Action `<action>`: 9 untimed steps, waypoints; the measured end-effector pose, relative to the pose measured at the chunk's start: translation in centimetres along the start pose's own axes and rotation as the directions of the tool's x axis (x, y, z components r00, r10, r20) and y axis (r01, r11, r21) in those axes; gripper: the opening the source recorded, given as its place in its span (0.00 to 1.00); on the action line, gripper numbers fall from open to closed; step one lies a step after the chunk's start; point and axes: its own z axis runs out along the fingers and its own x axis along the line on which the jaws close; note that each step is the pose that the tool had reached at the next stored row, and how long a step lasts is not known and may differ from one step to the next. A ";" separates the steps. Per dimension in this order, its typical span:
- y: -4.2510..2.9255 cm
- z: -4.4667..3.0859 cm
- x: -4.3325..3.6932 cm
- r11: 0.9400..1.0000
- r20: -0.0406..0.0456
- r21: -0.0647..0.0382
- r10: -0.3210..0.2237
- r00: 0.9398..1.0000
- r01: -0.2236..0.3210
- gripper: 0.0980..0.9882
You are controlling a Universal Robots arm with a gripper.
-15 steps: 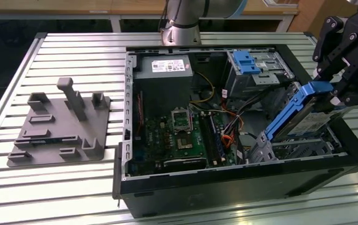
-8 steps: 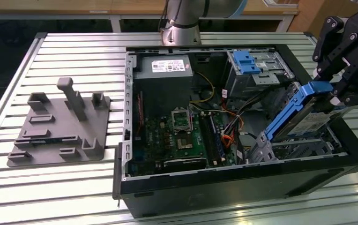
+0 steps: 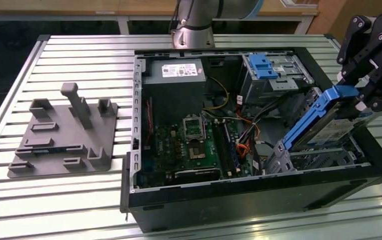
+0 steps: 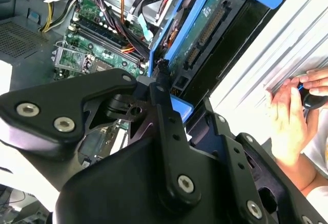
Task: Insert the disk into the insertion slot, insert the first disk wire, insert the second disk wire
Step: 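Insert the disk into the insertion slot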
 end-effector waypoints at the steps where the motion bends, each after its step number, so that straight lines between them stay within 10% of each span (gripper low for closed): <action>1: -0.06 0.06 0.00 1.000 0.000 0.000 0.001 1.000 -0.001 0.30; 9: -0.44 1.23 0.06 1.000 0.000 0.000 0.003 1.000 -0.003 0.30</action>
